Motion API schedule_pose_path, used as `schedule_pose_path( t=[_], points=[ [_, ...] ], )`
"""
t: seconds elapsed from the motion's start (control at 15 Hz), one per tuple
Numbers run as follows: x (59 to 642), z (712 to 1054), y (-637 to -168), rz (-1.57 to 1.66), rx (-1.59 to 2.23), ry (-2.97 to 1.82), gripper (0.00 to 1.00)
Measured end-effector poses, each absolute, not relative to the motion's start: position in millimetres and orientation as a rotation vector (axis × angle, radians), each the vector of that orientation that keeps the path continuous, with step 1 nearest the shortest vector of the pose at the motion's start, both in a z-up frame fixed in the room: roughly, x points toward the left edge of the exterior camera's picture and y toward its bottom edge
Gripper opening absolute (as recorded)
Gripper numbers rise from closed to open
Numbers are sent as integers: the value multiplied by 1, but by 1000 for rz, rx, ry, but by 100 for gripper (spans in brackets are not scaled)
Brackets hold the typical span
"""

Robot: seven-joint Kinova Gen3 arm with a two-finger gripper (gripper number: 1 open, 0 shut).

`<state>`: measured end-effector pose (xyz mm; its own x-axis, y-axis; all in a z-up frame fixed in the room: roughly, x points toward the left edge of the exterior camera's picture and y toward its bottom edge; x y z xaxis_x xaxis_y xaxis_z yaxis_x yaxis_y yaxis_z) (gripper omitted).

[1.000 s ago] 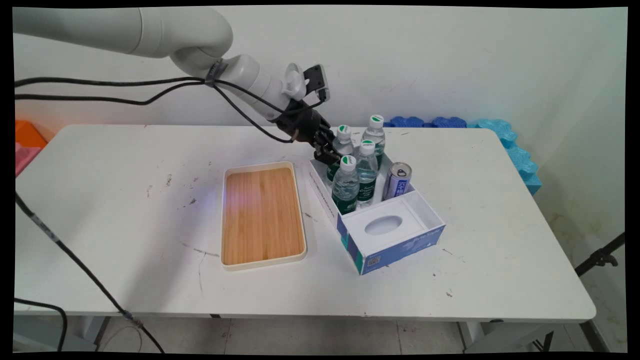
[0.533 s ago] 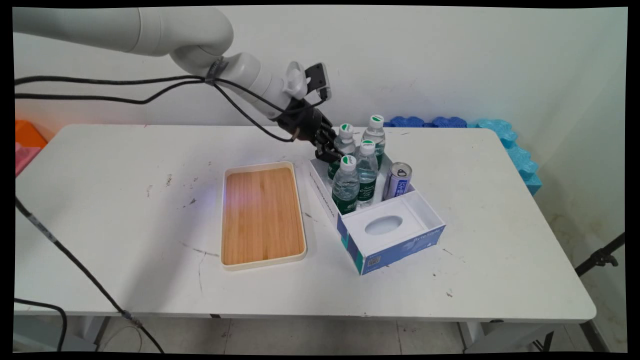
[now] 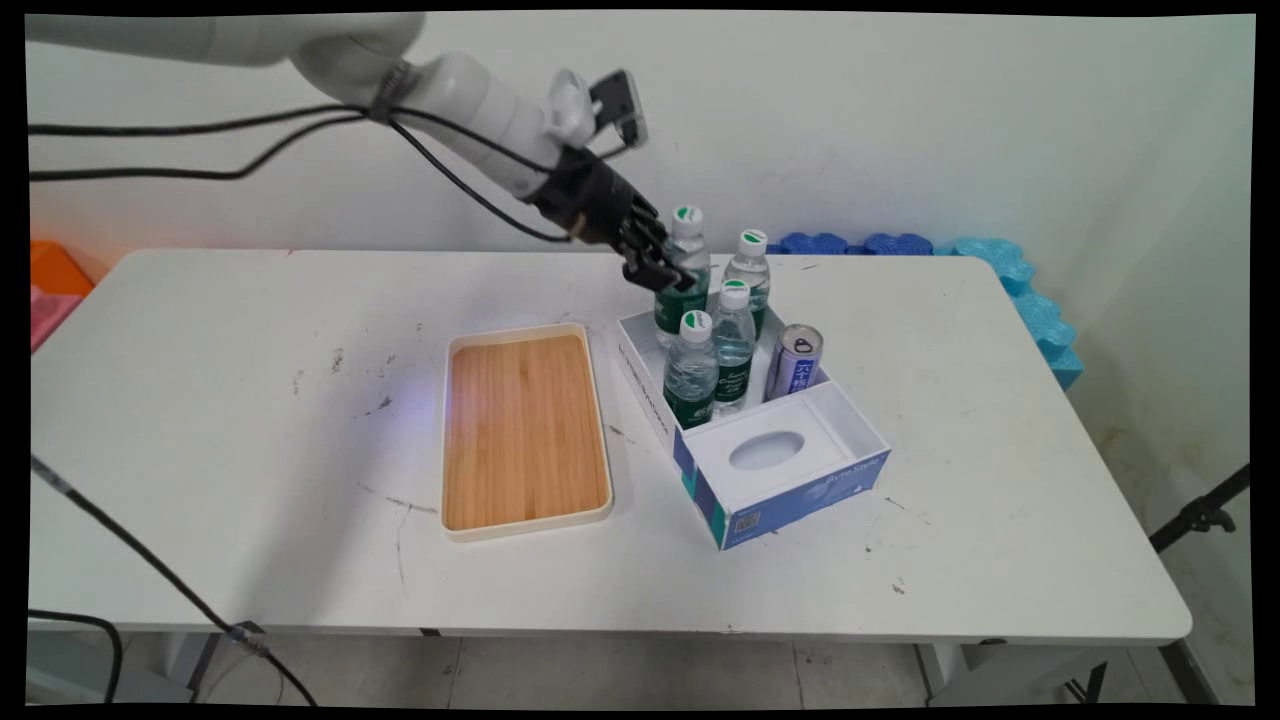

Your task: Place the picked object on the tray

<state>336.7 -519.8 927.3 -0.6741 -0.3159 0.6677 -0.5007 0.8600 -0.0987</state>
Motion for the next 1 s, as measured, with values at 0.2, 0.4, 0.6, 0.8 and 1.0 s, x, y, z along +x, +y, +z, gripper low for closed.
schedule_pose_path(
  t=[0.2, 0.4, 0.6, 0.8, 1.0],
  points=[
    [354, 948, -509, 361, 601, -2344, 0],
    [381, 964, -493, 361, 612, -2342, 0],
    [415, 972, -478, 364, 637, -2342, 0],
    [446, 971, -466, 375, 659, -2346, 0],
    [474, 959, -456, 385, 672, -2352, 0]
  ],
)
